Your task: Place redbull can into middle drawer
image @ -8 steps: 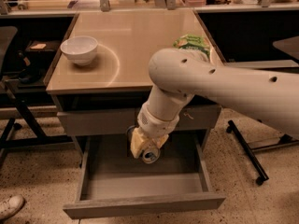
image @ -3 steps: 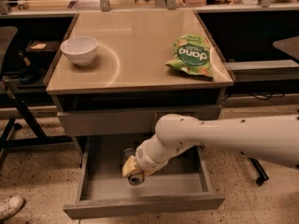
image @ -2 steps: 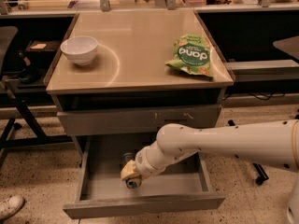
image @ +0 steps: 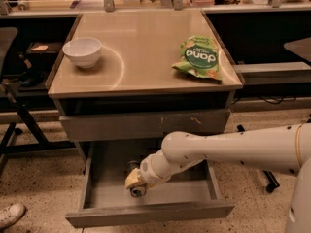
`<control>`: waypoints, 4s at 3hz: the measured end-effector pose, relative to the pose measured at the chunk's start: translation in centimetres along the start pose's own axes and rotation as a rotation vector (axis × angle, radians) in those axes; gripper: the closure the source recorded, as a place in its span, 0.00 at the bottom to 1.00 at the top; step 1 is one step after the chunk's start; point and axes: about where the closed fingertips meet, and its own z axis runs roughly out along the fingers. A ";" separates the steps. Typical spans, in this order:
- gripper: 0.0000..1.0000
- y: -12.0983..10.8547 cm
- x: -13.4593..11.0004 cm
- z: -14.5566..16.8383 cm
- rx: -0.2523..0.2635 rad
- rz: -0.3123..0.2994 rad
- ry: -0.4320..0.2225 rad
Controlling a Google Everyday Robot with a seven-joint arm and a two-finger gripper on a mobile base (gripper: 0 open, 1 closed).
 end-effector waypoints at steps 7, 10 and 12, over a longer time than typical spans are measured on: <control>0.81 -13.3 -7.8 8.6 0.005 0.214 -0.177; 0.13 -13.3 -7.8 8.6 0.005 0.214 -0.177; 0.00 -13.3 -7.8 8.6 0.005 0.214 -0.177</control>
Offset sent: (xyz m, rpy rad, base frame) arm 0.0645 -0.0487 -0.0923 0.0545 -0.0977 -0.3033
